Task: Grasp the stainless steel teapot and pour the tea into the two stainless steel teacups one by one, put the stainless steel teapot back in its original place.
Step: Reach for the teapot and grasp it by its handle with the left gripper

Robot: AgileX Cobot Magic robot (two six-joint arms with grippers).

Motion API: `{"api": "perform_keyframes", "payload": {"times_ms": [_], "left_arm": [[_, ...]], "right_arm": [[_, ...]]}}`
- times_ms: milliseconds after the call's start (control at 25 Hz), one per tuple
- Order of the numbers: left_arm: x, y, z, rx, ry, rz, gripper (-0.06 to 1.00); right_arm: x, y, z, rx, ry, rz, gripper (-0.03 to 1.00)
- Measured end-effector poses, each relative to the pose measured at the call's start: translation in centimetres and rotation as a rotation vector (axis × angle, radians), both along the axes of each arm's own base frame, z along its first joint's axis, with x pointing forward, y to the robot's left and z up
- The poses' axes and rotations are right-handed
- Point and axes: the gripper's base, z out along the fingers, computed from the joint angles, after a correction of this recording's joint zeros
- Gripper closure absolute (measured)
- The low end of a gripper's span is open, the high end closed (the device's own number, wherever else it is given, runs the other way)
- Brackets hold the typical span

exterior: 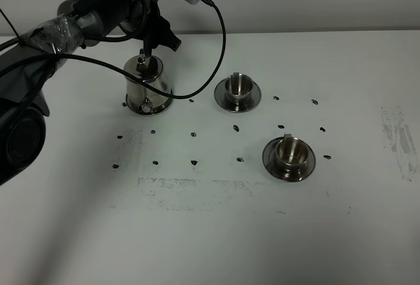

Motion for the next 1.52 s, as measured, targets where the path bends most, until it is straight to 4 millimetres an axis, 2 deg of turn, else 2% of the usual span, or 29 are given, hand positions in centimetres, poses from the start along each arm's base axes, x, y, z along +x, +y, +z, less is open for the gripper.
{"api": "perform_keyframes", "payload": {"times_ms": [280,1520], "left_arm": [[0.0,0.0,-0.7,-0.005,0.02,0.005,0.46],[-0.1,3.8,-1.2,0.056,0.145,0.118,0.46]], "right_arm": [[0.0,0.0,0.0,0.0,0.0,0.0,0.38],[0.0,0.0,0.0,0.0,0.0,0.0,0.38]]}}
